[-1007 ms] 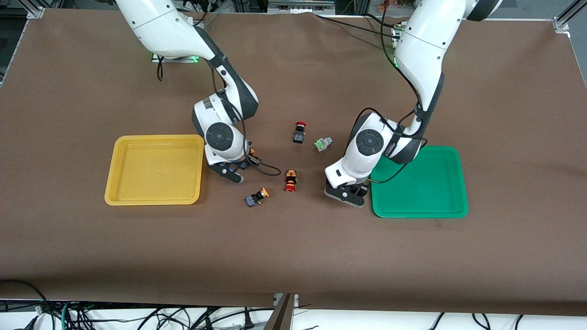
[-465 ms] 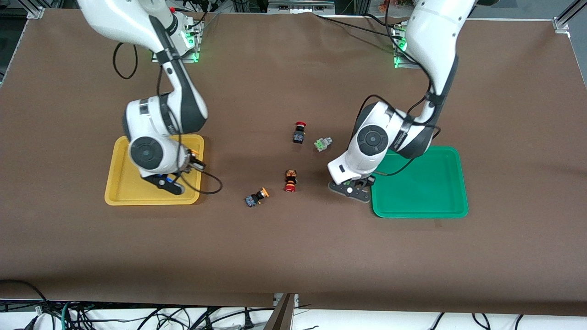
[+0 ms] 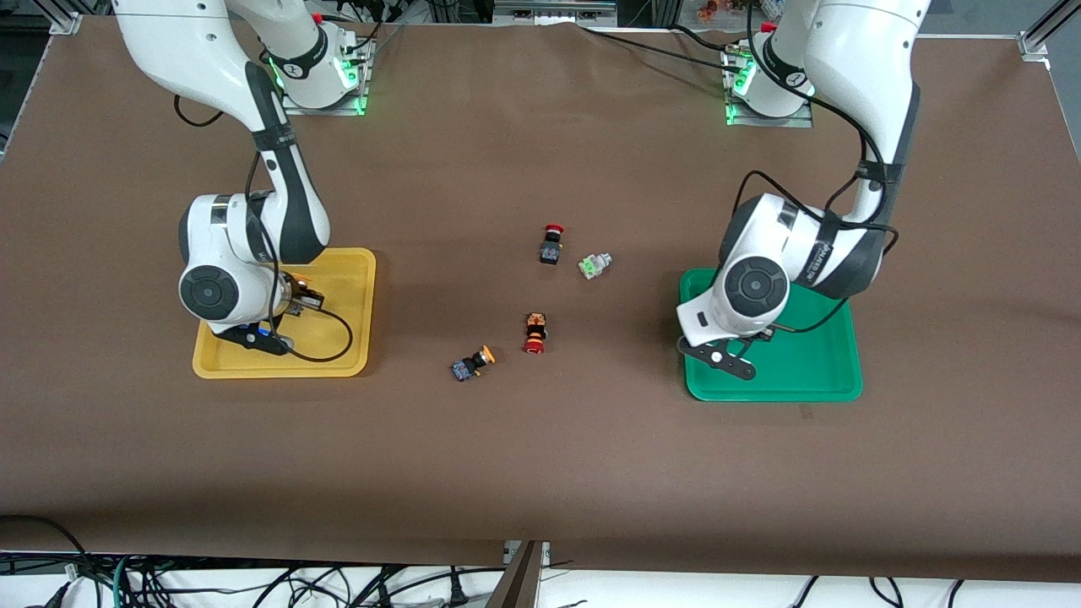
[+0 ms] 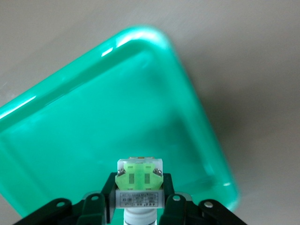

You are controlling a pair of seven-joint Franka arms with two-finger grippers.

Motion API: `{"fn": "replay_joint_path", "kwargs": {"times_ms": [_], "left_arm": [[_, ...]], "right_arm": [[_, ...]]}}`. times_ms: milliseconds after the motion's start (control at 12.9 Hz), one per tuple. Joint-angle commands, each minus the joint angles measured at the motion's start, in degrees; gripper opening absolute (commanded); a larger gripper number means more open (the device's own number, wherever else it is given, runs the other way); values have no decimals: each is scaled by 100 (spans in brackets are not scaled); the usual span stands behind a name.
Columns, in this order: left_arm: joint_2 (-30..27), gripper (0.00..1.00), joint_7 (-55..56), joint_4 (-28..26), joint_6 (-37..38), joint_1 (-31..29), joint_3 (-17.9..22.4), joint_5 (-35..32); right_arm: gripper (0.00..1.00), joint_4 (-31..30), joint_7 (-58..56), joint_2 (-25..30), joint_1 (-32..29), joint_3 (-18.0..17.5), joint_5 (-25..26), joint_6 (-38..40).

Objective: Place green and yellow buttons in trays
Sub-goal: 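Open the right gripper over yellow tray while the left gripper opens over green, then reach the right gripper to orange button while the left gripper reaches green button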

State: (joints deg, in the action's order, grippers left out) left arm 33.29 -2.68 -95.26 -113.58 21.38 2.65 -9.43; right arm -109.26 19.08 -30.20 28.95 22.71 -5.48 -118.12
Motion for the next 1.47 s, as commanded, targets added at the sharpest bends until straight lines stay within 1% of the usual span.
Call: {"fn": "replay_joint_path", "kwargs": {"times_ms": [0, 77, 155, 232, 387, 465, 542, 620, 775, 852, 930, 1007, 1085, 1239, 1394], "left_arm": [[-15, 1, -119, -483, -399, -195, -63, -297], [-7, 21, -41, -615, -549, -213, -89, -279], [-6, 99, 4, -617, -568, -161, -89, -270], [-76, 100, 4, -573, -525, -161, -98, -279], [-400, 100, 30, -511, -437, -152, -299, -244], [-567, 100, 143, -424, -376, -152, -509, -200], [-595, 100, 266, -188, -36, -143, -798, -191], [-560, 100, 250, 14, 194, -126, -1080, -191], [-246, 100, 66, 60, 83, -99, -1695, -261], [-122, 100, 13, -10, -240, -91, -1872, -261], [-95, 100, -179, -193, -661, -90, -2065, -270], [-120, 100, -381, -404, -987, -134, -2163, -270], [-138, 100, -618, -589, -1251, -195, -2181, -279], [-95, 100, -752, -835, -1761, -109, -2234, -270], [-50, 100, -743, -1169, -2131, 15, -2243, -270]], "right_arm": [[11, -342, -316, 190, -47, 15, -50, -237], [34, -342, -386, 181, -90, 23, -50, -229], [74, -333, -448, 155, -100, 15, -50, -229], [100, -272, -423, 146, -65, 6, -50, -168], [100, 17, -387, 146, 49, -29, -50, -19], [100, 245, -300, 155, 93, -29, -50, 269], [100, 621, -47, 137, 137, -38, -76, 620], [100, 1051, 382, 24, 181, -64, -206, 876], [100, 1966, 1392, -388, 190, -362, -951, 949], [100, 2318, 1945, -573, 199, -468, -1120, 932], [100, 2548, 2551, -714, 234, -617, -1183, 853], [100, 2794, 3149, -889, 243, -801, -1209, 731], [100, 2987, 3746, -1065, 243, -977, -1218, 390], [100, 3033, 4995, -1329, 261, -1259, -1218, -610], [100, 3033, 5954, -1741, 383, -1444, -1192, -1577]]}}
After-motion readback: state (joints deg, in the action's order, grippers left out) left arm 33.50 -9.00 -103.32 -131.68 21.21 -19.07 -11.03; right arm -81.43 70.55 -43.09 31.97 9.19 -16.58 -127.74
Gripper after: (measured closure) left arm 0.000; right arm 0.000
